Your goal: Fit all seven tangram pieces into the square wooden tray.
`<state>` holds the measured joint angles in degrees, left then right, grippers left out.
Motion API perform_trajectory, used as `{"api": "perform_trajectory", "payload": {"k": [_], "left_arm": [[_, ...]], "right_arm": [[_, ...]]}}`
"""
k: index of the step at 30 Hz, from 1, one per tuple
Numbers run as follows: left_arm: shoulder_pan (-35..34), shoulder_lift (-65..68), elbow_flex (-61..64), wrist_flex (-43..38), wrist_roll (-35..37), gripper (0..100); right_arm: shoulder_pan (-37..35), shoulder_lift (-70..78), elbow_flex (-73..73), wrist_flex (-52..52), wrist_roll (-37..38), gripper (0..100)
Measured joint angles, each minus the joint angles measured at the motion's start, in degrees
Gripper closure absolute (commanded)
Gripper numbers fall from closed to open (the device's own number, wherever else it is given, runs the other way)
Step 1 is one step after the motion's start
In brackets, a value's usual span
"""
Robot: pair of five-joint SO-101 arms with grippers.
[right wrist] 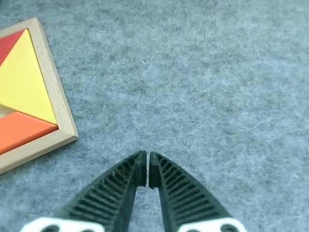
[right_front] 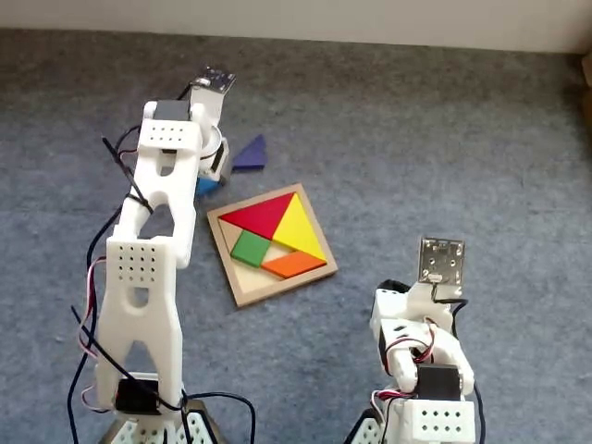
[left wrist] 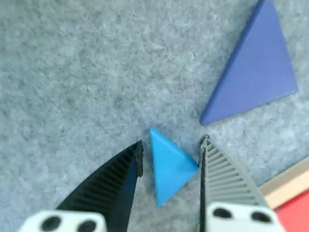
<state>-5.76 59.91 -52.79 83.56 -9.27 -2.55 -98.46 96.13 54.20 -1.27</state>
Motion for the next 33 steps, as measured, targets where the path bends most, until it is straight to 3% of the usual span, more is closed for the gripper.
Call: {"api": "perform_trajectory", "payload": {"k": [5,11,20,29,33], "left_arm": [[-0.1,-0.2,0.0,1.8,0.0,82],[0.1,-0.2,0.0,2.5,0.0,92],[1.1,-1.8,0.4,7.2,-0.2,98],[0.9,-10.5,-0.2,16.0,-0.2,97],[0.5,-13.2,4.4,16.1,-0.3,83]], "right_arm": [[0.0,0.0,0.0,0.0,0.0,96.7],[0.0,0.0,0.0,0.0,0.0,96.7],[0.0,0.0,0.0,0.0,0.0,96.7],[0.0,0.0,0.0,0.0,0.0,96.7],[0.0,0.0,0.0,0.0,0.0,96.7]]}}
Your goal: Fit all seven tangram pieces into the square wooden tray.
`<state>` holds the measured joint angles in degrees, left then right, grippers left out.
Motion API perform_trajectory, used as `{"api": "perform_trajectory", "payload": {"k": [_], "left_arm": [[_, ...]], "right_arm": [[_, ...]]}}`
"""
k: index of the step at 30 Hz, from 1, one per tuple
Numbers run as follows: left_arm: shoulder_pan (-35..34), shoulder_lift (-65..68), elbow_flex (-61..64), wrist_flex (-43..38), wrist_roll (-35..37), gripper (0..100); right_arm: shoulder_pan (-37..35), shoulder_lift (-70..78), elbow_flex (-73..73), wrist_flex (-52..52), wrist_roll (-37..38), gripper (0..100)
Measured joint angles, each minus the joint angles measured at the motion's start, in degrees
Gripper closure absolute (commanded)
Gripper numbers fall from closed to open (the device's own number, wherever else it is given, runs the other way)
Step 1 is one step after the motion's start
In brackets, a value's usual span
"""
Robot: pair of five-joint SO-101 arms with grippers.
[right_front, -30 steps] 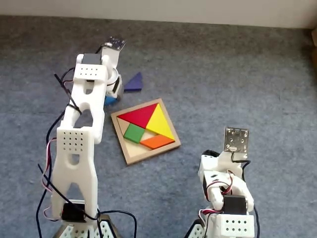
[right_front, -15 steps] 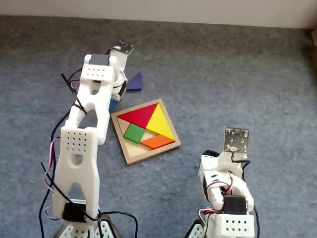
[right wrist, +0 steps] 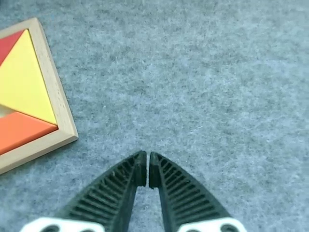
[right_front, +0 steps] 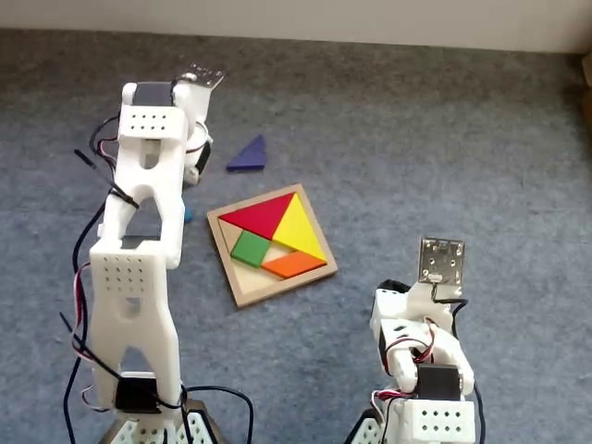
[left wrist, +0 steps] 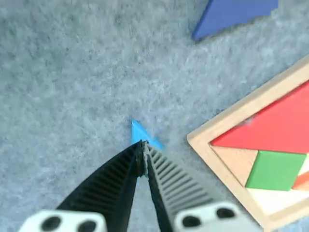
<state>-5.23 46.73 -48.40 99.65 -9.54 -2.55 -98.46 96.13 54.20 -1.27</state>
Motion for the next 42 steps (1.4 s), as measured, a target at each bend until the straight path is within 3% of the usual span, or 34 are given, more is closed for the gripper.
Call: {"api": "perform_trajectory", "payload": {"k": [4,10,13,24,42], "left_arm": [[-0.6,-3.9,5.2,0.3,0.0,69],[-3.1,-9.2,13.6,0.3,-2.8,77],[-4.1,-9.4,16.5,0.0,-5.0,77],[-6.4,-9.5,31.4,-15.3,-5.7,77],[-6.2,-9.5,32.4,-22.3,-5.7,77]], "right_arm": [[0.0,0.0,0.0,0.0,0.0,96.7],[0.0,0.0,0.0,0.0,0.0,96.7],[0.0,0.0,0.0,0.0,0.0,96.7],[0.0,0.0,0.0,0.0,0.0,96.7],[0.0,0.0,0.0,0.0,0.0,96.7]]}}
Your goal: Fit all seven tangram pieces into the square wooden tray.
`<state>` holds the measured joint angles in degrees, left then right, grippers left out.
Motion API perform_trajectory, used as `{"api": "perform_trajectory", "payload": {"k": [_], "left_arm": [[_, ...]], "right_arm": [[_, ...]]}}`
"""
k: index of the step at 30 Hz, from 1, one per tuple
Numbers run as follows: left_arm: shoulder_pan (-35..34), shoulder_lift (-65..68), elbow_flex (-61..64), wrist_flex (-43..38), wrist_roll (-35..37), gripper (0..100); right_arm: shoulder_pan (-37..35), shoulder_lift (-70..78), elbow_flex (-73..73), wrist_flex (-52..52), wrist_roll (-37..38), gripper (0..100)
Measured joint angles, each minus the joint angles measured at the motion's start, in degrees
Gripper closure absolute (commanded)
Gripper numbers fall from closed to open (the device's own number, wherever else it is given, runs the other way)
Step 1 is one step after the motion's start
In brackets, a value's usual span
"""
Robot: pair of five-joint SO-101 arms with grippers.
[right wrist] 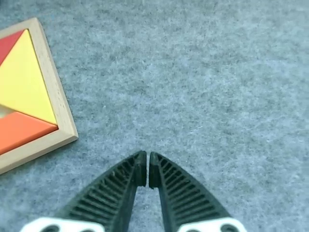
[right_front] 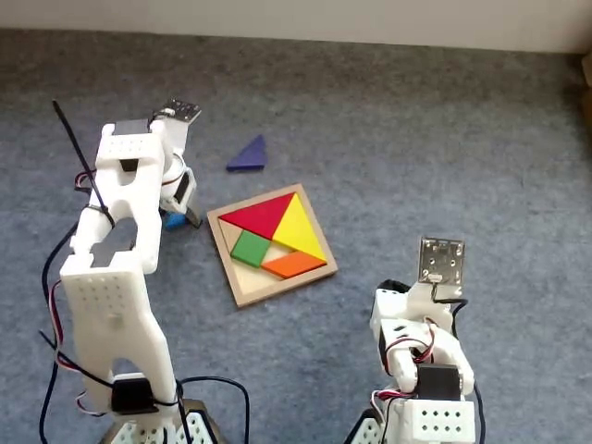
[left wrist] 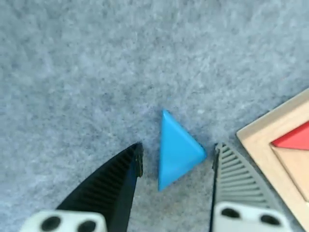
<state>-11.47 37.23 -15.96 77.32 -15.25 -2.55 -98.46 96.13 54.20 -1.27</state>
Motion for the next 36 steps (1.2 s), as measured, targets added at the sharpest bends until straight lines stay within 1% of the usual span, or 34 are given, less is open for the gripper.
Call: {"api": "perform_trajectory", "payload": {"k": [2,7,14,18,22,26,31,34,36], "left_arm": [[0.0,0.8,0.0,-0.2,0.0,79],[0.1,1.0,0.0,-0.4,0.1,87],[1.0,0.2,0.0,-0.4,0.1,92],[1.8,-1.8,0.1,1.6,0.0,94],[3.2,-6.8,0.1,5.6,0.1,94],[6.7,-13.5,0.1,11.1,0.0,94],[14.4,-20.7,0.3,17.8,0.0,94],[20.0,-23.8,3.0,19.1,-1.1,94],[23.5,-25.1,5.5,19.1,-4.3,94]], "right_arm": [[0.0,0.0,0.0,0.0,0.0,96.7],[0.0,0.0,0.0,0.0,0.0,96.7],[0.0,0.0,0.0,0.0,0.0,96.7],[0.0,0.0,0.0,0.0,0.0,96.7],[0.0,0.0,0.0,0.0,0.0,96.7],[0.0,0.0,0.0,0.0,0.0,96.7],[0.2,0.0,0.0,0.0,0.0,96.7],[0.2,0.0,0.0,0.0,0.0,96.7],[0.2,0.0,0.0,0.0,0.0,96.7]]}}
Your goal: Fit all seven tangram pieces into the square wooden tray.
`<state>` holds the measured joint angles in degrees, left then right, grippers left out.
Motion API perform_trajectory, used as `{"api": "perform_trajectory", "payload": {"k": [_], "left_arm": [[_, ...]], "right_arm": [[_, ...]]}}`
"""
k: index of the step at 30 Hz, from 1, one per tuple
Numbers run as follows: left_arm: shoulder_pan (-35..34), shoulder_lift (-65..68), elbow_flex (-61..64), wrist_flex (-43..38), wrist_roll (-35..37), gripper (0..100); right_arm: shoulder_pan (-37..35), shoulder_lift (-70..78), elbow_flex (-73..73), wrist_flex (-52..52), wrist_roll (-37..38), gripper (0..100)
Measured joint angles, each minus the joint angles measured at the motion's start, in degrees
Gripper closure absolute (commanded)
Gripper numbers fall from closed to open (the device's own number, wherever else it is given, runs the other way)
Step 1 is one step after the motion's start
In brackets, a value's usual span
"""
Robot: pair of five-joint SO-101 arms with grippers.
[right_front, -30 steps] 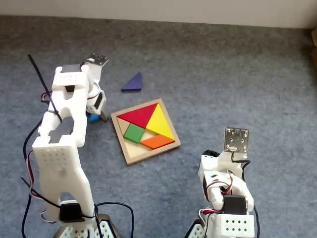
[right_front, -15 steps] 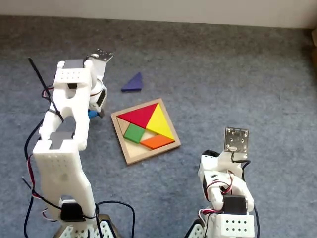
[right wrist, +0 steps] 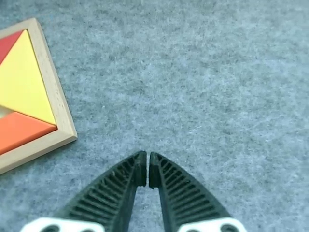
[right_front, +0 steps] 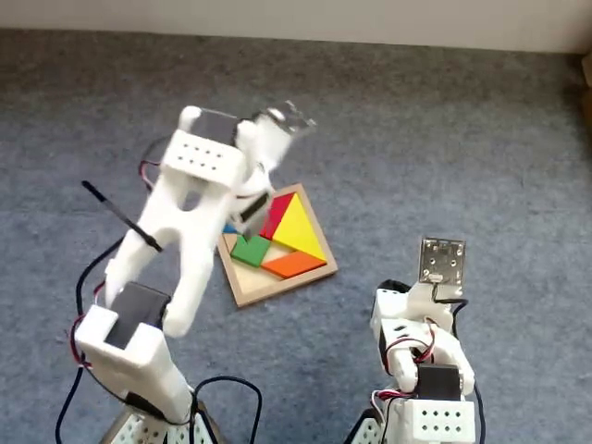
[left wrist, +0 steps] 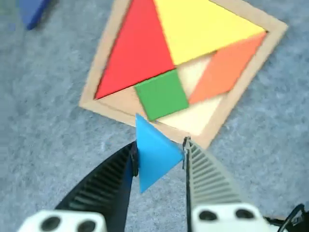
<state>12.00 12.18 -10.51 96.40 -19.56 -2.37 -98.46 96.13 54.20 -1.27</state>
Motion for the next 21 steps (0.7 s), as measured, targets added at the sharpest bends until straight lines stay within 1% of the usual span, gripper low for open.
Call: {"api": "perform_trajectory", "payload": {"k": [2,4,9,13,15,21], "left_arm": [[3.1,-1.1,3.2,-0.4,-3.5,94],[5.4,-1.8,6.6,-2.7,-7.0,94],[7.7,-1.9,13.0,-9.3,-19.2,93],[7.6,-1.9,15.6,-14.4,-27.2,83],[7.6,-1.9,16.7,-15.3,-29.5,80],[7.6,-1.9,17.2,-17.1,-30.3,80]], "right_arm": [[0.0,0.0,0.0,0.0,0.0,96.7],[0.0,0.0,0.0,0.0,0.0,96.7],[0.0,0.0,0.0,0.0,0.0,96.7],[0.0,0.0,0.0,0.0,0.0,96.7],[0.0,0.0,0.0,0.0,0.0,96.7],[0.0,0.0,0.0,0.0,0.0,96.7]]}}
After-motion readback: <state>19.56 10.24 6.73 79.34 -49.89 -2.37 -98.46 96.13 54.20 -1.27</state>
